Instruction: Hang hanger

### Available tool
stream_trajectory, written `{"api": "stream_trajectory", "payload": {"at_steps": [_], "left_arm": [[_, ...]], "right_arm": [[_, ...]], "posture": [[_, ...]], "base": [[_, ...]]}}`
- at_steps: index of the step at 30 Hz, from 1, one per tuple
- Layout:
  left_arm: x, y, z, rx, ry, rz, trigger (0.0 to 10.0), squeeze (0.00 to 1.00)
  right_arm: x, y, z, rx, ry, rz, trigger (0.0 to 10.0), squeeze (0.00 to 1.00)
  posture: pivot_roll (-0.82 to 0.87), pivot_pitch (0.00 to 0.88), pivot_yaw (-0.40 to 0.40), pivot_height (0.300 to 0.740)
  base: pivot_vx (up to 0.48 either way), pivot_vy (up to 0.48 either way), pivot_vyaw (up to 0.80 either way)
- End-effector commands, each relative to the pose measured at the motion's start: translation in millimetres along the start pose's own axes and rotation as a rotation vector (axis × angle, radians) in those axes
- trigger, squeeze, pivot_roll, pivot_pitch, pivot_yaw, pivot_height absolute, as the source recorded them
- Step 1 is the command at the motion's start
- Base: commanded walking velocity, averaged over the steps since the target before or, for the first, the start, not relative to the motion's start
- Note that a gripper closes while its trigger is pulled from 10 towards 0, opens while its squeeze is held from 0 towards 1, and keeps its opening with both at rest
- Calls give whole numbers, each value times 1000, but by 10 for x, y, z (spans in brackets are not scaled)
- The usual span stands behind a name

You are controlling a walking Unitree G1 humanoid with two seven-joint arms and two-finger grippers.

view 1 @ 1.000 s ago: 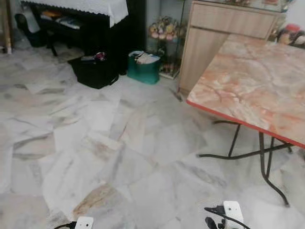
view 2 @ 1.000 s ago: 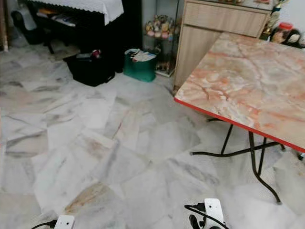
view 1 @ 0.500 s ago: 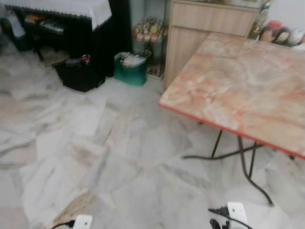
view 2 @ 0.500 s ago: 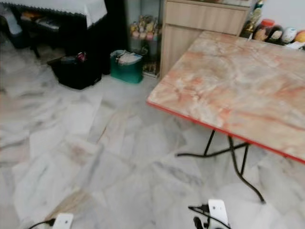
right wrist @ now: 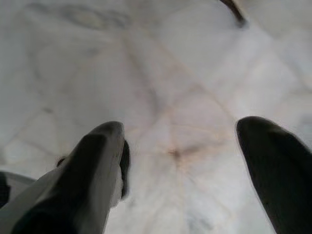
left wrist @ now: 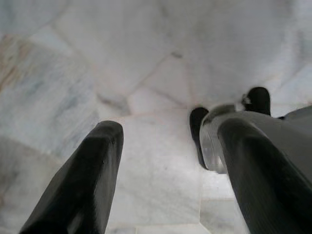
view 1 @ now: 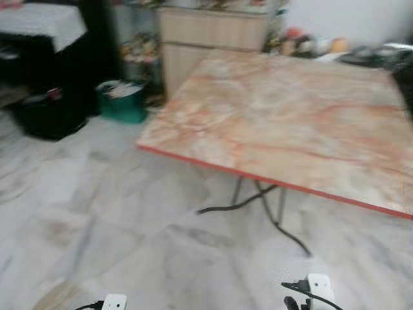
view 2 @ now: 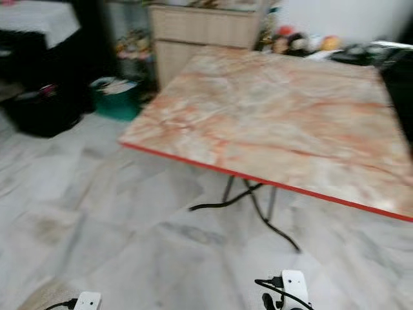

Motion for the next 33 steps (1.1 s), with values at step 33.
{"api": "stream_trajectory", "payload": {"at_steps": [33], "left_arm": [[83, 806, 37, -157, -6, 51, 10000, 0]], "right_arm": [[-301, 441, -223, -44, -17, -25, 10000, 0]], "posture": [[-41, 0, -112, 740]], "base": [[0, -372, 0]]}}
Point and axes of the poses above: a point about 5 cm out from each wrist's last joint towards the gripper, its own z axis pointing out of the wrist towards the gripper, its own x axis along the axis of the wrist's last joint, y = z × x, the point moved 1 cm from there along z, pointing out of the wrist towards the gripper, and after that the axes turned 2 degrees about z, right-handed, at the moved point
